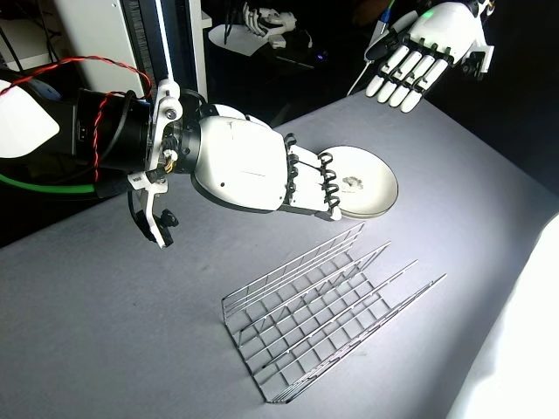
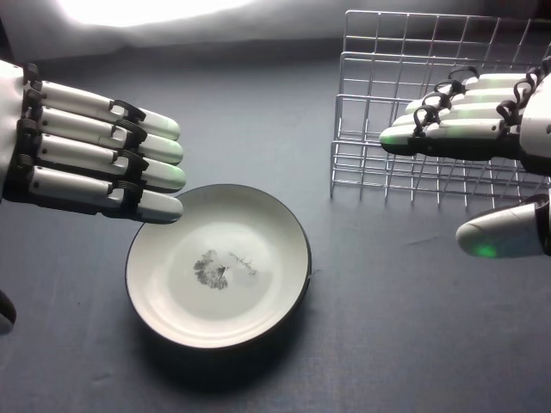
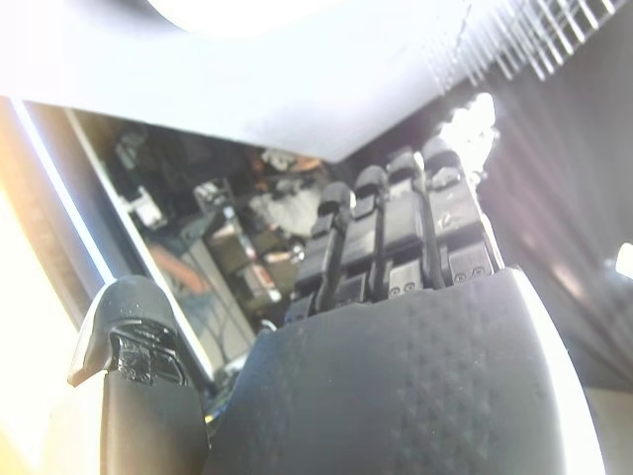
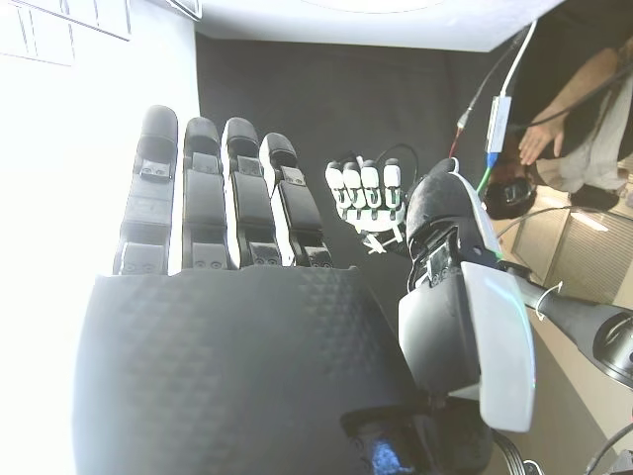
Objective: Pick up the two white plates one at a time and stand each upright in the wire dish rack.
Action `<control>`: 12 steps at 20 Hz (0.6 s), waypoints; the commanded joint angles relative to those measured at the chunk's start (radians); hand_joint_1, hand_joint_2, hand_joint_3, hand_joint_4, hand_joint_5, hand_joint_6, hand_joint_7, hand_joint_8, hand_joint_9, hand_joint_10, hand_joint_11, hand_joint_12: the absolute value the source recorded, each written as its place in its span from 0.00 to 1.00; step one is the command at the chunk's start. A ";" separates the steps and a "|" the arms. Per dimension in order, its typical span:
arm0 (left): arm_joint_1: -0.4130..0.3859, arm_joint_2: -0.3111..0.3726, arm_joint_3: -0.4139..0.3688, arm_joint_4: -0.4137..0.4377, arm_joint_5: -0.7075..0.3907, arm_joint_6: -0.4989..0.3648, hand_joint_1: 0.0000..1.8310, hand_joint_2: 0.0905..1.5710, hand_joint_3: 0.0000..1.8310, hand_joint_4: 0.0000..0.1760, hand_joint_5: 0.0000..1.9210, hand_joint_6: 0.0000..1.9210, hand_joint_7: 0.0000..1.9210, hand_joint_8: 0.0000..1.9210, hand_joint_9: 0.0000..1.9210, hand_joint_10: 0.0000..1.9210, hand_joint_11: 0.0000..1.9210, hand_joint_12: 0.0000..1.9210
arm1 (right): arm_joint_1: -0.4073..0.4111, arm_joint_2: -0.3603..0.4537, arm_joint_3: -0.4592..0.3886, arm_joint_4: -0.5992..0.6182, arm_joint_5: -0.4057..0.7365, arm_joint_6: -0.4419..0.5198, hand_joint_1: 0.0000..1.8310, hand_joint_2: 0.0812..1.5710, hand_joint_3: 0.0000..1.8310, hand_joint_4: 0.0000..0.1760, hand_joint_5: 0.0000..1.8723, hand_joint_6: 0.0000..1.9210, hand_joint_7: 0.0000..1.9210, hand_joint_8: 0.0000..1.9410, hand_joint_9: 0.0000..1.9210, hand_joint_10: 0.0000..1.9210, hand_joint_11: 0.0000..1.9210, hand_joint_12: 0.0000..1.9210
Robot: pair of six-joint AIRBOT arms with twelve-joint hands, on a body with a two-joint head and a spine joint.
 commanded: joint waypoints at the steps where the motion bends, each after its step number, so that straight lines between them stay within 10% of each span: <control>1: -0.003 -0.001 0.008 -0.094 -0.025 -0.003 0.00 0.68 0.01 0.00 0.00 0.00 0.00 0.00 0.00 0.00 0.00 0.00 | 0.015 0.003 0.002 0.033 0.097 0.005 0.00 0.77 0.00 0.00 0.04 0.00 0.05 0.00 0.04 0.00 0.00 0.15; 12: 0.133 -0.066 -0.016 -0.029 -0.048 0.046 0.00 0.69 0.01 0.00 0.00 0.00 0.00 0.00 0.00 0.00 0.00 0.00 | 0.015 0.001 0.002 0.029 0.107 0.002 0.03 0.79 0.00 0.00 0.08 0.00 0.10 0.01 0.09 0.01 0.00 0.24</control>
